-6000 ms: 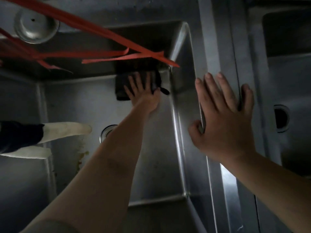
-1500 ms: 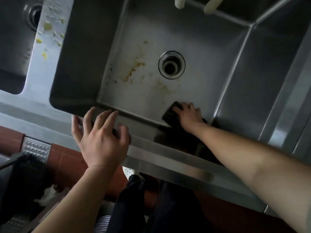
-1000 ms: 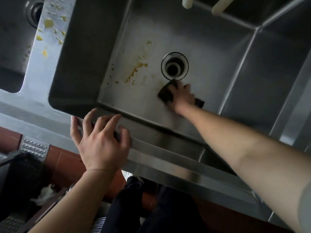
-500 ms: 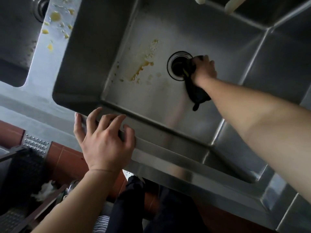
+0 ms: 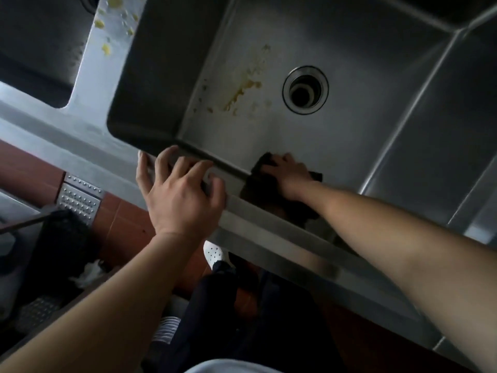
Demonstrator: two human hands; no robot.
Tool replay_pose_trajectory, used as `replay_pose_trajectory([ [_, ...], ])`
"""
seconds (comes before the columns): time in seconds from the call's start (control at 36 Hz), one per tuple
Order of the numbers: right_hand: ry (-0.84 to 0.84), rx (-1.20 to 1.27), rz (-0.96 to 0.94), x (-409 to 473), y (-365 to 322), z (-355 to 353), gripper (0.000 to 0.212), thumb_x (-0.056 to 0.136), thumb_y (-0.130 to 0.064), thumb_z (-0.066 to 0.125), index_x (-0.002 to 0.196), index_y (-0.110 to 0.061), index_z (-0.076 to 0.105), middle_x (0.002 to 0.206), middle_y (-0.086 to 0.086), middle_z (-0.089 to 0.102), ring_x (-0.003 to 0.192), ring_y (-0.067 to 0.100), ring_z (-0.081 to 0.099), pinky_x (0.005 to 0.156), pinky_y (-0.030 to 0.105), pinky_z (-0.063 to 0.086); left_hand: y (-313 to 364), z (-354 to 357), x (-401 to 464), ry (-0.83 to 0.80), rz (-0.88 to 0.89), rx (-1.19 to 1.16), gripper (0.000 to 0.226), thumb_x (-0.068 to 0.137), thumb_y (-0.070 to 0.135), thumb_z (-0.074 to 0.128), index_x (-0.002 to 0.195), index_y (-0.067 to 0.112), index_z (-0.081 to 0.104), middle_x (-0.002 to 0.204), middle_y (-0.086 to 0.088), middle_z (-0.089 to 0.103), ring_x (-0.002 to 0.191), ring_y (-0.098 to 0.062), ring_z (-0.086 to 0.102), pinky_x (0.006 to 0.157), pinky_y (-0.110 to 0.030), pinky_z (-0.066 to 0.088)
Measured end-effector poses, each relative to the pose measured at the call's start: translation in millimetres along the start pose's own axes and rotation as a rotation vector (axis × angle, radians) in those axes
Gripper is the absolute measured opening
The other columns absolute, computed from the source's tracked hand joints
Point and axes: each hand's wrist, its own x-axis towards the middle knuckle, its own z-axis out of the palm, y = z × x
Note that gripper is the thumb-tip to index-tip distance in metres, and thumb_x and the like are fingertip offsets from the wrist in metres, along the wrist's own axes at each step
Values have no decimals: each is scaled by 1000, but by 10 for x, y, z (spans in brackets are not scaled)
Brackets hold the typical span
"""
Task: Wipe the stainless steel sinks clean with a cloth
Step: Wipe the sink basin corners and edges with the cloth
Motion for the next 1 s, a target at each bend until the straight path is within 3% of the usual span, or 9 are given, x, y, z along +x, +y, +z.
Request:
replay_pose_trajectory([
  [0.14,-76,-38,245,-738,590,323,75,84,-8,59,149,-31,32,159,13,17,142,37,21,106,50,39,-4,18,7,-1,-7,-10,33,89,39,47,102,27,76,101,4,71,131,-26,46,117,-60,15],
  [0.28,-63,-13,359,-764,512,345,82,81,-11,66,150,-23,24,155,17,17,137,39,26,101,49,44,5,-12,-3,-27,-18,-12,36,89,41,45,103,29,76,105,6,71,133,-25,43,118,-59,12],
  [0.47,503,458,817,-202,951,-414,64,85,-10,62,143,-9,35,149,21,32,132,44,37,107,47,38,-20,25,10,7,3,-21,35,89,39,46,101,27,76,100,4,71,130,-27,47,117,-60,14],
  [0.58,619,512,873,329,1485,-1241,65,91,-14,59,149,-12,31,150,18,37,136,38,40,114,42,36,-25,27,8,11,11,-6,35,89,38,47,97,24,78,98,4,71,129,-28,48,116,-60,16],
  [0.69,574,476,804,772,1608,-1710,69,92,-25,62,153,-16,29,153,14,36,140,35,39,116,41,35,-36,48,8,63,28,-6,30,88,35,50,92,23,78,96,5,72,127,-29,52,116,-60,18],
  [0.83,494,315,418,1150,698,-1759,68,89,-48,61,147,-20,40,155,13,34,141,37,34,114,47,35,-36,52,7,65,32,-5,30,88,34,51,92,22,78,94,5,71,126,-29,52,115,-61,19],
  [0.94,321,151,141,1132,-149,-1333,53,92,-40,59,139,-23,43,151,11,33,136,38,33,102,59,40,-23,38,10,65,30,-9,30,88,34,50,90,22,78,93,5,71,125,-30,53,114,-61,20],
  [1.0,218,107,19,993,-451,-989,45,94,-37,56,136,-25,46,148,10,35,132,39,36,101,58,42,-18,32,11,63,25,-6,30,88,34,50,89,23,78,93,5,70,126,-29,52,115,-60,19],
])
